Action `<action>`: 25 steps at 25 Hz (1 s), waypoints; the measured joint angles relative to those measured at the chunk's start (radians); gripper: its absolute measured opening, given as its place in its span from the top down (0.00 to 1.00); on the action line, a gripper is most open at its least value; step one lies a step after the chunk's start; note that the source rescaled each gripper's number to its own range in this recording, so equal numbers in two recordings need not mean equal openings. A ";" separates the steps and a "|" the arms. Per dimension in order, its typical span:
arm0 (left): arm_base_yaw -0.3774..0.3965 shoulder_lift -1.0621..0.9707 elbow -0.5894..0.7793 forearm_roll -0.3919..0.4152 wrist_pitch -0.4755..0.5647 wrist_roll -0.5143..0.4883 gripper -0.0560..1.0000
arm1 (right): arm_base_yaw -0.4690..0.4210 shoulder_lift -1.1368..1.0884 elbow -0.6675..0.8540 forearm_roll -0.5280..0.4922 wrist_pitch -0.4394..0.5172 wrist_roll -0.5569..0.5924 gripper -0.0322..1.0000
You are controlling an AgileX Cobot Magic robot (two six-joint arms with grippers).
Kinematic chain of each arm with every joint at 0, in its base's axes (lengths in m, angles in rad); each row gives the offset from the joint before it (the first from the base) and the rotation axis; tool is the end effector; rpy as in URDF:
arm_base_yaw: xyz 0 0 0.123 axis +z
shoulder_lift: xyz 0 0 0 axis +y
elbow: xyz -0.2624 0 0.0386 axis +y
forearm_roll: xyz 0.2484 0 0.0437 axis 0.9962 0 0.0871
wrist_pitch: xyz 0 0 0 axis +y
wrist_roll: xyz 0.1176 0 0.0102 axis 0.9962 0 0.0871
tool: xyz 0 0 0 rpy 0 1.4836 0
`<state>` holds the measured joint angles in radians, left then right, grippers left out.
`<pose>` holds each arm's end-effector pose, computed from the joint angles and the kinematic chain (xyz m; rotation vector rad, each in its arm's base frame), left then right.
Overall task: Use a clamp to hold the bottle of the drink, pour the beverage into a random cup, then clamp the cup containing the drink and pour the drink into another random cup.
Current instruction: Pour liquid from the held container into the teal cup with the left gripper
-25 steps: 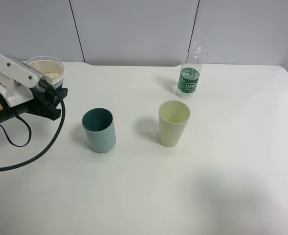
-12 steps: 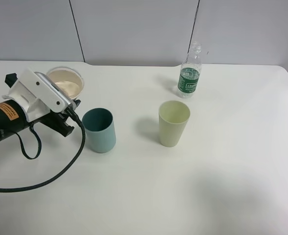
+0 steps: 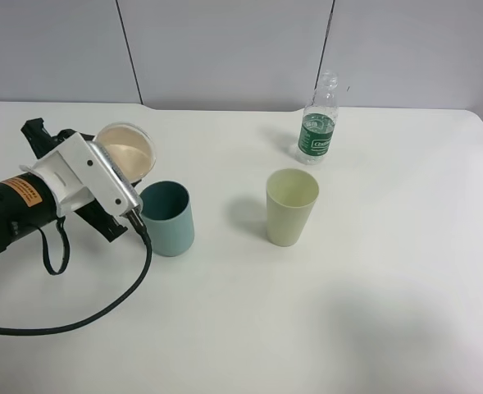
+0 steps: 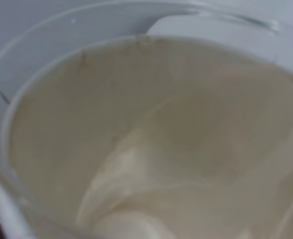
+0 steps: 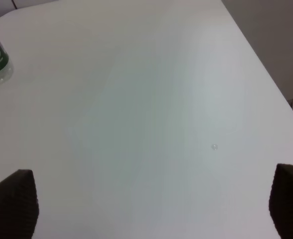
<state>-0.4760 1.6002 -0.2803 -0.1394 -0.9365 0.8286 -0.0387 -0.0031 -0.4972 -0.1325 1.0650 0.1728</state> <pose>0.2392 -0.1085 0.1195 1.0136 1.5832 0.2905 0.0382 -0.0151 0.2647 0.2220 2.0298 -0.0748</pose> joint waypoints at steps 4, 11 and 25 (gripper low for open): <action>0.000 0.000 0.000 -0.020 0.000 0.102 0.91 | 0.000 0.000 0.000 0.000 0.000 0.000 0.15; 0.000 0.000 0.000 -0.023 0.000 0.226 0.91 | 0.000 0.000 0.000 0.000 0.000 0.000 0.15; 0.000 0.000 0.000 -0.024 -0.044 0.305 0.91 | 0.000 0.000 0.000 0.000 0.000 0.000 0.15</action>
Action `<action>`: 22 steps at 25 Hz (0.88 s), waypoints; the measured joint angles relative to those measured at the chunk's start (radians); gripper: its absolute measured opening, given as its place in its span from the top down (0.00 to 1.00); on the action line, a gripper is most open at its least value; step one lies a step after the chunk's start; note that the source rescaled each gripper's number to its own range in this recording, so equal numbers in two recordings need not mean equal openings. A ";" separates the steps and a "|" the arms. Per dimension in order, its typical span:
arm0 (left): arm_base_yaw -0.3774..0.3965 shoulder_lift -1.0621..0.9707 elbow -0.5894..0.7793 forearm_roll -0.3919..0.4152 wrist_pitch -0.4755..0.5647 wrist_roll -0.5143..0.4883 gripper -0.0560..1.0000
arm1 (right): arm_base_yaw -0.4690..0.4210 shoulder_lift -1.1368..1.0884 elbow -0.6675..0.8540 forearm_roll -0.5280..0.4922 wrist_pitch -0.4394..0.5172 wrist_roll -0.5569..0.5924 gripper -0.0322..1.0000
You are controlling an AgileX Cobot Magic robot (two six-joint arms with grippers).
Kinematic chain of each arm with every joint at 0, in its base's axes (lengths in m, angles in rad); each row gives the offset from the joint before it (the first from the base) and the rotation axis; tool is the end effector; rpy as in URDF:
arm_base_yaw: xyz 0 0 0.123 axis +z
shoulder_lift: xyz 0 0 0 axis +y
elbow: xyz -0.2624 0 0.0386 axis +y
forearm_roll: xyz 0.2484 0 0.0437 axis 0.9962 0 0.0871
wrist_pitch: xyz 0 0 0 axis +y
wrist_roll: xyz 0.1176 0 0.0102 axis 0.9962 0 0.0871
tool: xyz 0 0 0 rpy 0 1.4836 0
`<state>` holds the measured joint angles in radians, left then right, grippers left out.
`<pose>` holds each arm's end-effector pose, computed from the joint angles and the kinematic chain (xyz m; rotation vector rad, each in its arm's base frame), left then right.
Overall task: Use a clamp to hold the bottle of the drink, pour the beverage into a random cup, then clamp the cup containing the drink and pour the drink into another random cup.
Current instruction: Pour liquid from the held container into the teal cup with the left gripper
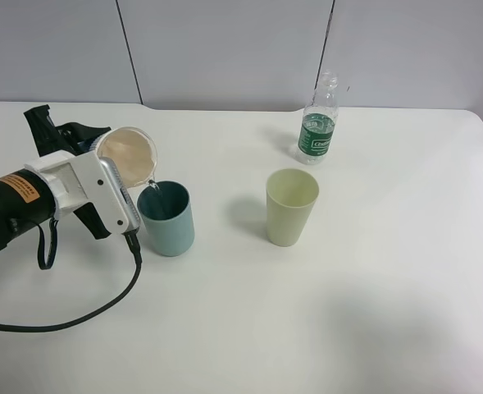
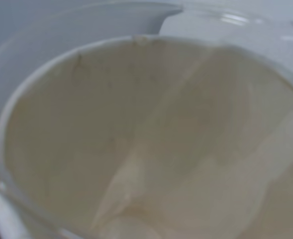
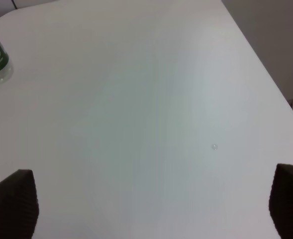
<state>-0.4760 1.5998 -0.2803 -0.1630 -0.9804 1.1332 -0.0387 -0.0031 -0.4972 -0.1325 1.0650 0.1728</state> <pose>0.2414 -0.1065 0.1245 1.2067 1.4129 0.5197 0.0382 -0.0151 0.2647 0.2220 2.0298 -0.0748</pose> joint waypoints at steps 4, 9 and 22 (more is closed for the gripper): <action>0.000 0.000 0.000 -0.001 -0.031 0.047 0.91 | 0.000 0.000 0.000 0.000 0.000 0.000 0.15; -0.001 0.000 0.000 -0.017 -0.040 0.100 0.91 | 0.000 0.000 0.000 0.000 0.000 0.000 0.15; -0.001 0.000 0.000 -0.027 -0.047 0.264 0.91 | 0.000 0.000 0.000 0.000 0.000 0.000 0.15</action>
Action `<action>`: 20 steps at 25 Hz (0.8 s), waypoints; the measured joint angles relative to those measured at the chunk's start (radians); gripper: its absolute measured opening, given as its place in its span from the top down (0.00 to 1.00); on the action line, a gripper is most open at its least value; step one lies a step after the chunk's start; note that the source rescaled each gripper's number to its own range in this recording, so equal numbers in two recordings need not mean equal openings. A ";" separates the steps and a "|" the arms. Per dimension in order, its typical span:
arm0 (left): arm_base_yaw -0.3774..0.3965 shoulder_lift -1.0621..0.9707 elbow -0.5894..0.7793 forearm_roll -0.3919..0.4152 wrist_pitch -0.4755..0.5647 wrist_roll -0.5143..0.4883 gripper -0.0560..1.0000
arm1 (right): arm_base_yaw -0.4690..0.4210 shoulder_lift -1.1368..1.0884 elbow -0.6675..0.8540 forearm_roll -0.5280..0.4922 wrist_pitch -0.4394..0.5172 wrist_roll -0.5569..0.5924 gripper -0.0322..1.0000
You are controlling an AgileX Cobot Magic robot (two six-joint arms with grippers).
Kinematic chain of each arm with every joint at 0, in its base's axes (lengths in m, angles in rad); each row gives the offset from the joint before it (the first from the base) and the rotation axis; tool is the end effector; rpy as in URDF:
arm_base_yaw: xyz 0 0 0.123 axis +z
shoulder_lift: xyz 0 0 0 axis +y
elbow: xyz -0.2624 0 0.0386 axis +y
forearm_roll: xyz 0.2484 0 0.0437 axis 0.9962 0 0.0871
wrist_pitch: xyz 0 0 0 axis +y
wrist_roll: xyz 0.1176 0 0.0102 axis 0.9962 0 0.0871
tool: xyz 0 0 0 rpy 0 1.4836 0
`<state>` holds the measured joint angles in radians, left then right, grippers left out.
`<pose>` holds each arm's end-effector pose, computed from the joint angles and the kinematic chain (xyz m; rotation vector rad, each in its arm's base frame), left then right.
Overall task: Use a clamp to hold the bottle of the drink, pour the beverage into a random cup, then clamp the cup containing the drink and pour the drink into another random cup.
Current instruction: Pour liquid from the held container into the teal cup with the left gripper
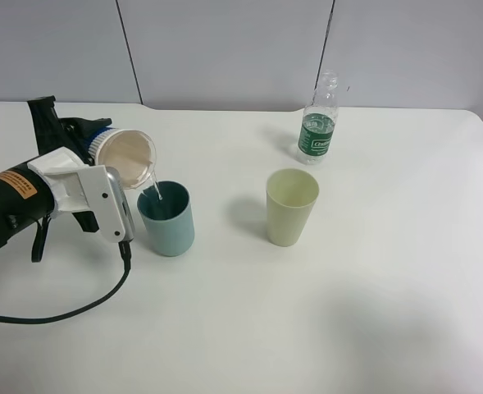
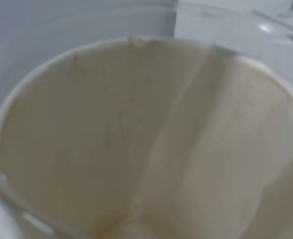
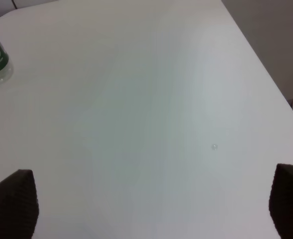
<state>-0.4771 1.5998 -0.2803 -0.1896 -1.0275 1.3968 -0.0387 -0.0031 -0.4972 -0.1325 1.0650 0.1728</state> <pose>0.2434 -0.1044 0.1298 1.3485 1.2531 0.7282 0.0382 -0.0151 0.2647 0.2220 2.0298 -0.0748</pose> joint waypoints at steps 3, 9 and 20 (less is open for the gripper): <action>0.000 -0.001 0.000 0.000 -0.002 0.006 0.91 | 0.000 0.000 0.000 0.000 0.000 0.000 0.15; 0.000 -0.002 0.000 0.000 -0.015 0.031 0.91 | 0.000 0.000 0.000 0.000 0.000 0.000 0.15; 0.000 -0.002 0.000 0.000 -0.051 0.084 0.91 | 0.000 0.000 0.000 0.000 0.000 0.000 0.15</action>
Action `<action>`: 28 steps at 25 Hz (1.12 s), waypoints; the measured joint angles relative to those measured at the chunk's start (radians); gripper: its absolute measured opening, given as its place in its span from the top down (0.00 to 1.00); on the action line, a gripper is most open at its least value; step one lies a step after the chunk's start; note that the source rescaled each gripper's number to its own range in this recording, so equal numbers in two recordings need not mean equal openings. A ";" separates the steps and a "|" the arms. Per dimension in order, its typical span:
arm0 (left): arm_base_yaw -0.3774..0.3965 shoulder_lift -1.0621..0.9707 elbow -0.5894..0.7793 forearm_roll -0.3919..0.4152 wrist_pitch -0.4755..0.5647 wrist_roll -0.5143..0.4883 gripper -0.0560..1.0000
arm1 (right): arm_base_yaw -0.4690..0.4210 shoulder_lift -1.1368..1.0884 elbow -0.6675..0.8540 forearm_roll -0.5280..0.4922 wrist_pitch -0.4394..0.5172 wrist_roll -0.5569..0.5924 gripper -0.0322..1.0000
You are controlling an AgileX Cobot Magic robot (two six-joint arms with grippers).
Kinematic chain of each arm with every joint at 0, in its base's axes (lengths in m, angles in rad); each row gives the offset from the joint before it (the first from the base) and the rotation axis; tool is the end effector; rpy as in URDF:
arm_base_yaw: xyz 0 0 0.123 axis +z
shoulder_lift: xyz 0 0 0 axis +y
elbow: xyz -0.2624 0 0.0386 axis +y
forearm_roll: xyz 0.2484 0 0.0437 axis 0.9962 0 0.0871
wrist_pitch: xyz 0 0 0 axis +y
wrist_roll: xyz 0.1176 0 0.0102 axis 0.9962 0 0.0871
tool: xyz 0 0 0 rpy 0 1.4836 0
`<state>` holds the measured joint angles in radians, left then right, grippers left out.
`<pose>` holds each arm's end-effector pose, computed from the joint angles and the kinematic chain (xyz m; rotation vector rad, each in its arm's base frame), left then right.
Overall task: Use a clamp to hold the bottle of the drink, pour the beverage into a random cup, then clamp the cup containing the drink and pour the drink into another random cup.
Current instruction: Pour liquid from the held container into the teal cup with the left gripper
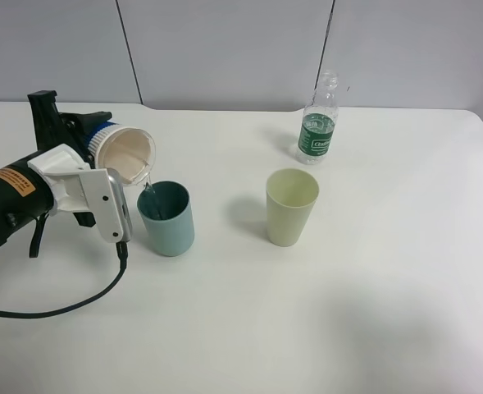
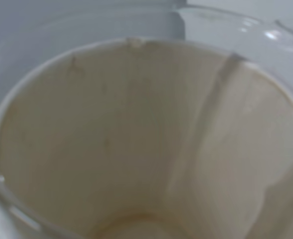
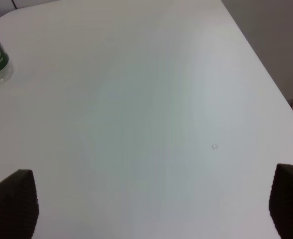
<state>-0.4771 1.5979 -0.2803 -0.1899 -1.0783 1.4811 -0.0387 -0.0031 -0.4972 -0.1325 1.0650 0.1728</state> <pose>0.2445 -0.1043 0.1361 1.3661 1.1700 0.8088 0.0382 -0.0151 0.2647 0.2220 2.0298 -0.0748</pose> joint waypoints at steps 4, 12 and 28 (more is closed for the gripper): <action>0.000 0.000 0.000 0.000 -0.023 0.002 0.91 | 0.000 0.000 0.000 0.000 0.000 0.000 0.15; 0.000 0.000 0.000 0.001 -0.024 0.130 0.91 | 0.000 0.000 0.000 0.000 0.000 0.000 0.15; 0.000 0.000 0.000 0.039 -0.024 0.395 0.91 | 0.000 0.000 0.000 0.000 0.000 0.000 0.15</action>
<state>-0.4771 1.5979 -0.2803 -0.1508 -1.1027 1.8758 -0.0387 -0.0031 -0.4972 -0.1325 1.0650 0.1728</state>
